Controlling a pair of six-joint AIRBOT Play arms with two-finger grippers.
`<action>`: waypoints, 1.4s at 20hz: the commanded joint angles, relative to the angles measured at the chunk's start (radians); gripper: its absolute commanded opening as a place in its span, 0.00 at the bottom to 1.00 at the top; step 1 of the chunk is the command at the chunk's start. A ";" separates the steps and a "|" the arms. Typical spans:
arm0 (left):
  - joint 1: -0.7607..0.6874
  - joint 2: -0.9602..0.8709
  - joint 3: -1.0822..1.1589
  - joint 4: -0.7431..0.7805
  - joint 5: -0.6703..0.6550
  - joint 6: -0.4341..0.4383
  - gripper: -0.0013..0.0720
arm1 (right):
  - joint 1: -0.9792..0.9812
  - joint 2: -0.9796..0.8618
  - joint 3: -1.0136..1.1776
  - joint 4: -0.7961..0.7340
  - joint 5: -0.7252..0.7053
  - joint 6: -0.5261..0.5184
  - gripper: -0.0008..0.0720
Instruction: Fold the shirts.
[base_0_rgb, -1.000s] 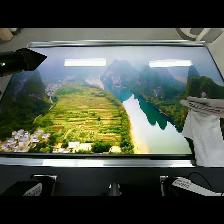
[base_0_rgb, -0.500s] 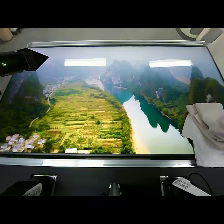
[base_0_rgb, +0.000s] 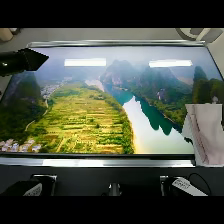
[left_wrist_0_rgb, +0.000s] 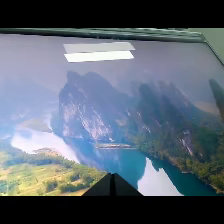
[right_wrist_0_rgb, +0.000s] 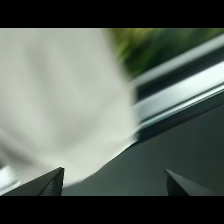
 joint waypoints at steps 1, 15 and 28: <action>-0.054 -0.030 0.021 0.216 0.021 -0.083 0.05 | 0.095 0.002 0.224 0.080 -0.237 -0.064 0.95; -0.217 -0.275 -0.042 0.733 -0.374 -0.414 0.68 | 0.779 -0.156 0.098 0.135 0.199 0.097 0.93; -0.214 -0.285 -0.042 0.731 -0.373 -0.412 0.68 | 0.779 -0.156 0.098 0.132 0.185 0.097 0.93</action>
